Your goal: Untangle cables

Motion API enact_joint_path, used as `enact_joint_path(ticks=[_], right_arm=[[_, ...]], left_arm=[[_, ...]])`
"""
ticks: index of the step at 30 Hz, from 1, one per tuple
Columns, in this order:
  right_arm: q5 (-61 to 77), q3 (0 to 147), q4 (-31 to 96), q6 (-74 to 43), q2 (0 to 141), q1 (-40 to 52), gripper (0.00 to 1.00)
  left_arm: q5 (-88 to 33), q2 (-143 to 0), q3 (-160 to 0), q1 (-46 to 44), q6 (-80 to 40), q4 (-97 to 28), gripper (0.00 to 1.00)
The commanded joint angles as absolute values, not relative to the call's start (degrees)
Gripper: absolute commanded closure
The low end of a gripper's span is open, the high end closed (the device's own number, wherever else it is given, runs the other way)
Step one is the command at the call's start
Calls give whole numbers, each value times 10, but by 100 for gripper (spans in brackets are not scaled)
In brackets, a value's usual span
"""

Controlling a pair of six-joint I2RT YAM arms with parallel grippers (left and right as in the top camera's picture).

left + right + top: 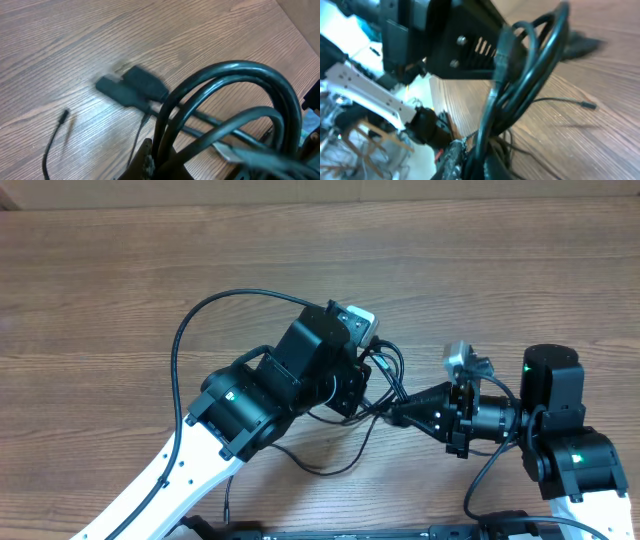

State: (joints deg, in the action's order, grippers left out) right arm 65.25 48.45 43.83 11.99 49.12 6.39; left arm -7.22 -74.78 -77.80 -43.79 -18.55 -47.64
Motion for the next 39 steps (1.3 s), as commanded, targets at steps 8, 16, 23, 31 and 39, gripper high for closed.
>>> enact_joint_path(ticks=[8, 16, 23, 31, 39], right_arm=[[659, 491, 437, 125, 486, 64, 96], [670, 491, 421, 123, 486, 64, 96], [667, 491, 387, 77, 486, 64, 96], [665, 491, 365, 34, 486, 64, 96], [649, 491, 366, 30, 486, 64, 96]], left_arm=[[107, -742, -780, -434, -414, -533, 96], [136, -742, -780, -414, -592, -589, 96], [100, -742, -780, -408, -642, -594, 96], [83, -742, -780, -400, -787, -597, 96], [-9, -742, -780, -370, -812, -519, 96]])
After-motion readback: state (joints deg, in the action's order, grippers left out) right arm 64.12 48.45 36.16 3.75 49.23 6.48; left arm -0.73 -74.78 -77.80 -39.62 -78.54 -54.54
